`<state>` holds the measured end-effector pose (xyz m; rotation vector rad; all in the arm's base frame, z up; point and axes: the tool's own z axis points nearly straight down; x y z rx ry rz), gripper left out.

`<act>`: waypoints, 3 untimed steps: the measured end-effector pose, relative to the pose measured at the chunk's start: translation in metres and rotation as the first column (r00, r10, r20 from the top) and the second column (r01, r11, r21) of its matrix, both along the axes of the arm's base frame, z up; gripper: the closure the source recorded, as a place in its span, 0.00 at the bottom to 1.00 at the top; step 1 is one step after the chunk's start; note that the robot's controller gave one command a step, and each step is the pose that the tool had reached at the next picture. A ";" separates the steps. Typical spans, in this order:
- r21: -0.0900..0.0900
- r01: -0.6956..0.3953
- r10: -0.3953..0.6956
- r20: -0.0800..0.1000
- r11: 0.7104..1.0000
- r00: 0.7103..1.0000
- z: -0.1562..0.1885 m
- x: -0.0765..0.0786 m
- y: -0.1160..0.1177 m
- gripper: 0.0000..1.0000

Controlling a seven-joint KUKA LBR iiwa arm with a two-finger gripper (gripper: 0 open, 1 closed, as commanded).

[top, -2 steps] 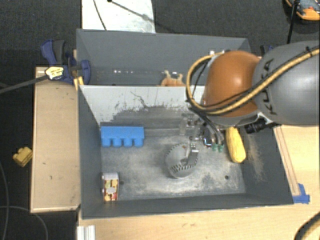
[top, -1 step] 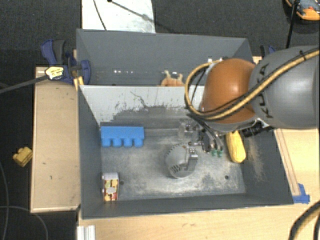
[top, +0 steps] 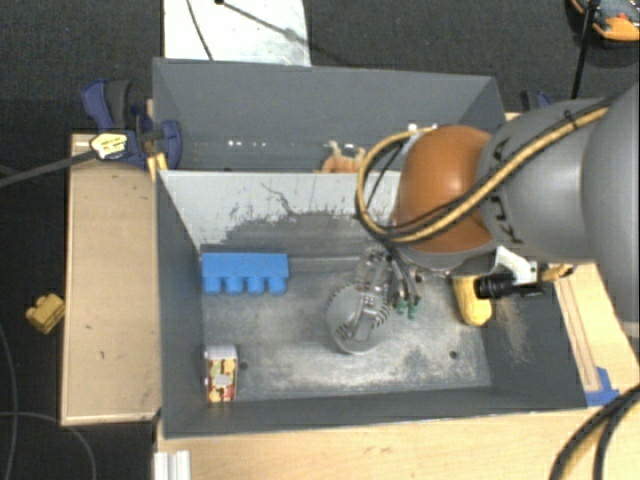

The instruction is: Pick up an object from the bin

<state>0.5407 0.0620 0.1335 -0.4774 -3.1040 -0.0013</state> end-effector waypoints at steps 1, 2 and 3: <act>0.001 -0.190 0.189 0.043 0.982 0.981 -0.034 -0.030 -0.019 1.00; 0.001 -0.189 0.189 0.043 0.982 0.981 -0.034 -0.030 -0.019 1.00; -0.002 -0.223 0.223 0.010 0.975 0.975 0.125 -0.032 -0.019 1.00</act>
Offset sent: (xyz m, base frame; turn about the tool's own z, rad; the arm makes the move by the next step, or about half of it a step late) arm 0.0000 0.0000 0.0000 0.0000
